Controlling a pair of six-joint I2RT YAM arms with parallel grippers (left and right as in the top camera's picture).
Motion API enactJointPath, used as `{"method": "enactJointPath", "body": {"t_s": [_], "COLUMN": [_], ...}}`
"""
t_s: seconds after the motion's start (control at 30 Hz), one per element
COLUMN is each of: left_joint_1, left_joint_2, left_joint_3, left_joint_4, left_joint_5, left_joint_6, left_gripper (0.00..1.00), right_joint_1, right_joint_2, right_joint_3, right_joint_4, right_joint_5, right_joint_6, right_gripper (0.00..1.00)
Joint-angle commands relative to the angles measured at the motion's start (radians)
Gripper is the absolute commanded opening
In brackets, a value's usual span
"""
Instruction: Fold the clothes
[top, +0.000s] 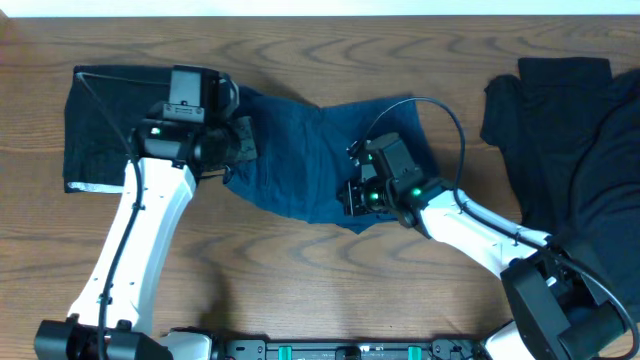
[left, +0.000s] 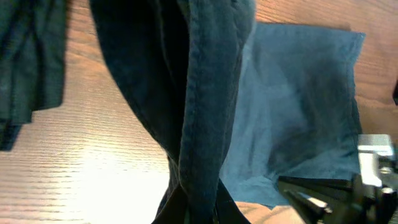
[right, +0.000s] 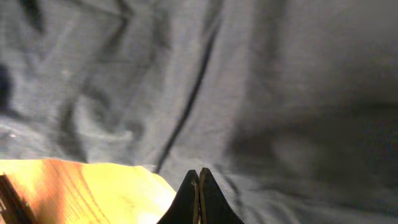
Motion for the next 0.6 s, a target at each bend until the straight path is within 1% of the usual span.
{"method": "enactJointPath", "body": {"t_s": [0.0,0.17,0.3,0.4,0.57], "left_joint_1": [-0.025,-0.031,-0.032,-0.031,-0.031], "left_joint_2": [-0.014,-0.014,-0.014,-0.014,-0.014], "left_joint_3": [0.025,0.025,0.025,0.025,0.027], "left_joint_4": [0.020,0.050,0.056,0.056,0.058], "left_joint_5": [0.013,0.013,0.013,0.014,0.038], "left_joint_6": [-0.032,-0.069,-0.080,-0.081,-0.122], "left_gripper": [0.06,0.06,0.06,0.06,0.06], "right_joint_1": [0.035,0.069,0.090,0.101,0.117], "right_joint_2": [0.009,0.009,0.025,0.065,0.169], "right_joint_3": [-0.015,-0.015,-0.015,-0.015,-0.015], "right_joint_4": [0.024,0.032,0.062,0.108,0.188], "right_joint_5": [0.030,0.133,0.153,0.153,0.151], "right_joint_6": [0.028,0.074,0.075,0.101,0.153], "right_gripper": [0.01,0.01,0.01,0.01,0.01]}}
